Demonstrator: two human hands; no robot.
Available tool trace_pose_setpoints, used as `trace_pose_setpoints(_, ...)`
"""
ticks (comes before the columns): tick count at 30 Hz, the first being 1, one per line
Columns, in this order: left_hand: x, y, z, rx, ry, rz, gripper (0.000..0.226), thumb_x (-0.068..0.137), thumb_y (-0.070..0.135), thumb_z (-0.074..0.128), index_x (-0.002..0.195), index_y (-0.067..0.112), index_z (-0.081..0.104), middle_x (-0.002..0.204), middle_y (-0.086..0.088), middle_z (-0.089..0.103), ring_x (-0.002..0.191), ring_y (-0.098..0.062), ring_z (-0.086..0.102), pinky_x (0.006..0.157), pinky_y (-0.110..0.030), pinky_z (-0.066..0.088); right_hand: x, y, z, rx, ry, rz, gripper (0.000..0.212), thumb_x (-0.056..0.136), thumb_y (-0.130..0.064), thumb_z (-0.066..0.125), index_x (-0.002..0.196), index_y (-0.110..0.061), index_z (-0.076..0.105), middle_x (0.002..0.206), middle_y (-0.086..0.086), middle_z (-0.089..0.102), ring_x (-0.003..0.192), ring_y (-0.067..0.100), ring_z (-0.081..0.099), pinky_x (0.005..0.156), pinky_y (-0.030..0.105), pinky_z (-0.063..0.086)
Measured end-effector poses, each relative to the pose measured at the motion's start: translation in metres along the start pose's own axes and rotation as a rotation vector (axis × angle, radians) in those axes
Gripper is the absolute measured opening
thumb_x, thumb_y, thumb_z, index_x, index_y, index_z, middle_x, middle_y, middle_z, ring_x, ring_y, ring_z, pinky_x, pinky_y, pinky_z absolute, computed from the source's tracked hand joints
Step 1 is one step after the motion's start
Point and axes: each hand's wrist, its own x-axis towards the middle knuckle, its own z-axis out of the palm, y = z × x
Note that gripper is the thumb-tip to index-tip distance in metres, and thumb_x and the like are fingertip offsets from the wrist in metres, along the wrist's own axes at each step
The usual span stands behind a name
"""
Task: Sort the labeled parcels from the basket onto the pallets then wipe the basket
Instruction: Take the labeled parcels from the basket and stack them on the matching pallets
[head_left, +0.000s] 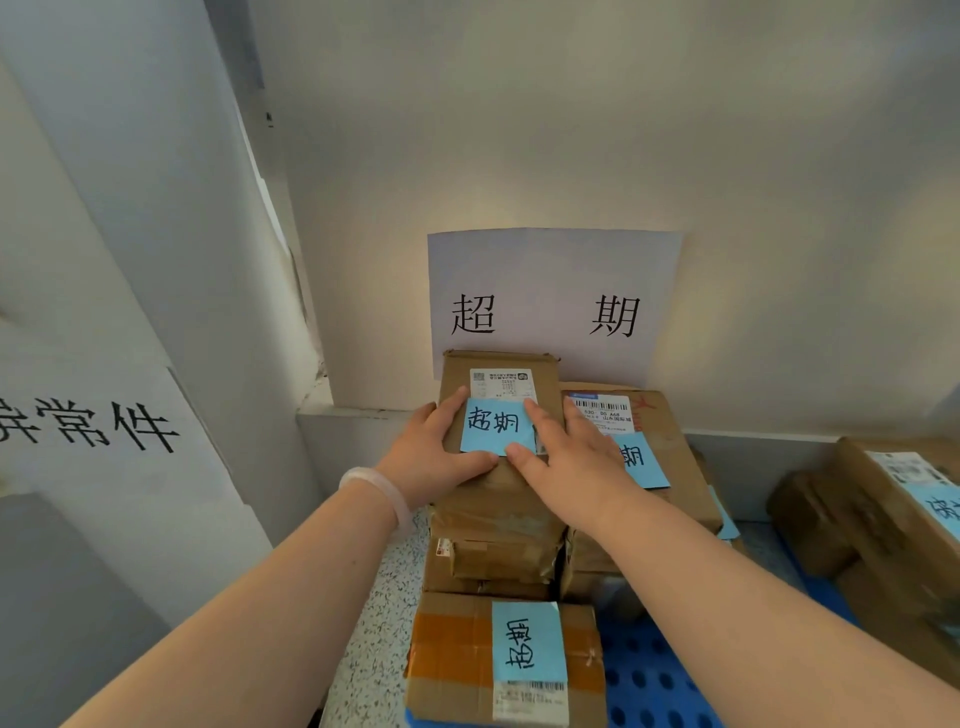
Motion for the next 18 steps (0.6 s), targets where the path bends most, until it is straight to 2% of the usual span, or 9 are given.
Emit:
trace_pose_setpoints(5, -0.012, 0.005, 0.002, 0.062, 0.018, -0.008, 0.091, 0.081, 0.054, 0.068, 0.153, 0.041, 0.013, 0.161, -0.002, 0.011, 0.146, -0.027, 0.018, 0.115, -0.040, 0.027, -0.011, 0.007, -0.002, 0.006, 0.057, -0.052, 0.065, 0.096, -0.067, 0.028, 0.153, -0.046, 0.006, 0.165, -0.004, -0.008, 0.151, 0.024, -0.005, 0.121, 0.050, -0.001)
trace_pose_setpoints(12, -0.036, 0.017, -0.003, 0.146, 0.013, -0.024, 0.092, 0.081, 0.063, 0.063, 0.152, 0.045, 0.008, 0.163, 0.002, -0.002, 0.149, -0.032, 0.006, 0.118, -0.050, 0.019, -0.039, 0.011, -0.005, -0.009, 0.093, -0.136, 0.075, 0.091, -0.073, 0.028, 0.154, -0.043, 0.002, 0.164, -0.008, -0.010, 0.151, 0.019, -0.010, 0.120, 0.046, -0.002)
trace_pose_setpoints(18, -0.070, 0.031, -0.003, 0.316, 0.034, -0.038, 0.090, 0.083, 0.065, 0.059, 0.150, 0.050, 0.001, 0.163, 0.007, -0.009, 0.148, -0.037, -0.001, 0.117, -0.057, 0.014, -0.074, 0.016, -0.006, -0.076, 0.114, -0.167, 0.084, 0.089, -0.072, 0.041, 0.153, -0.044, -0.006, 0.163, -0.009, -0.016, 0.150, 0.017, -0.014, 0.120, 0.047, -0.001)
